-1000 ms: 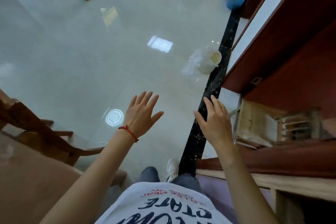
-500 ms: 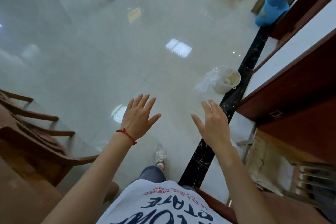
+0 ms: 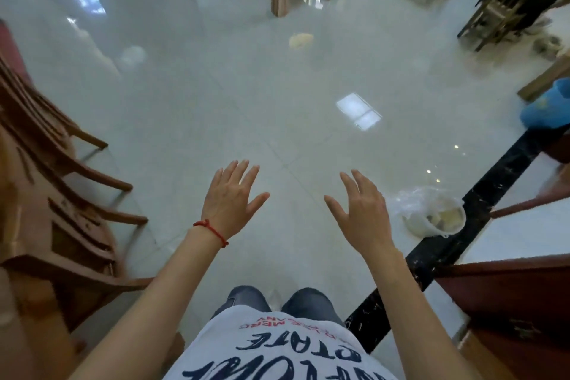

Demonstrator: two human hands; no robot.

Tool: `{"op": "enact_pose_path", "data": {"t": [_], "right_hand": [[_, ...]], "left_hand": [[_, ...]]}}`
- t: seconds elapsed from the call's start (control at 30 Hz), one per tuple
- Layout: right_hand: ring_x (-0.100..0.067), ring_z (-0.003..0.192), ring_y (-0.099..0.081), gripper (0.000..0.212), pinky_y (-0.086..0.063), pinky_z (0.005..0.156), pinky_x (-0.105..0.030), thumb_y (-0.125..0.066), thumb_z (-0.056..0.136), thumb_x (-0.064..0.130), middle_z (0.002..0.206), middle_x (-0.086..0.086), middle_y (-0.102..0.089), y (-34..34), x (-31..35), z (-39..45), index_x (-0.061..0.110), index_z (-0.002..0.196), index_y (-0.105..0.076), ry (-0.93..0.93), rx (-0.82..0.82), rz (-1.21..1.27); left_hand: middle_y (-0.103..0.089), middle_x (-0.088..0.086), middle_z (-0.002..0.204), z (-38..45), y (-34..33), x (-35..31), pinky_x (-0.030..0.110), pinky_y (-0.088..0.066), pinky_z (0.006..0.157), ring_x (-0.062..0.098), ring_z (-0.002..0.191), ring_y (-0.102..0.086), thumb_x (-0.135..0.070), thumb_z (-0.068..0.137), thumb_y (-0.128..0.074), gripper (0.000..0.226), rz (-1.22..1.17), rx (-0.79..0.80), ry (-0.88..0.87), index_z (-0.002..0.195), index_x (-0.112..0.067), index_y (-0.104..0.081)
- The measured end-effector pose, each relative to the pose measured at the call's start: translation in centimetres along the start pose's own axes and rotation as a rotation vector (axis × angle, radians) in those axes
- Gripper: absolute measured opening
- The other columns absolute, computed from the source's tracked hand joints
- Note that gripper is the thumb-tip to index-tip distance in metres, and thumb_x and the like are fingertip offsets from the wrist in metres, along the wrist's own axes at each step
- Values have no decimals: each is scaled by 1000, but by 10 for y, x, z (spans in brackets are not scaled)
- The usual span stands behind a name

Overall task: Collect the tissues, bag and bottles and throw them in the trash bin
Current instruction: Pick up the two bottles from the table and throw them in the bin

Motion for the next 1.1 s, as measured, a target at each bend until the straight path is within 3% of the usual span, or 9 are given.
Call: {"op": "enact_pose_path", "data": {"t": [0.37,0.53,0.83,1.1], "right_hand": [[-29,136,-32,57,-25,110,-40,-51,90,42,147,-14,-36,-21,86,157,11,137,-40,462,171,17],[-28,136,-31,57,-24,110,-40,-51,90,42,147,-13,-36,-25,104,212,12,137,-39,583,224,17],[-27,137,-30,57,-23,111,-38,-50,90,43,149,-11,-34,-34,112,308,13,137,-39,650,278,22],[-25,137,-30,57,-23,111,-38,-49,91,44,149,-10,-34,-53,165,395,14,138,-38,661,285,45]], "left_hand": [[-40,17,143,37,19,71,44,-24,111,31,134,-33,-46,88,-46,61,20,-98,454,137,-9,-37],[-38,17,144,64,25,83,45,-22,112,32,135,-31,-48,89,-42,63,25,-115,590,138,-9,-34],[-32,15,148,137,33,104,44,-21,114,30,138,-26,-49,90,-39,64,39,-98,691,140,-11,-29],[-30,13,149,214,48,169,43,-18,114,29,139,-23,-50,89,-39,64,32,-100,688,141,-12,-28]]}}
Point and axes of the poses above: each hand's wrist, its own z-axis towards the middle knuckle, its own y-axis out of the back of the hand, x = y × z, the point moved 4 cm from there along z, towards the middle knuckle
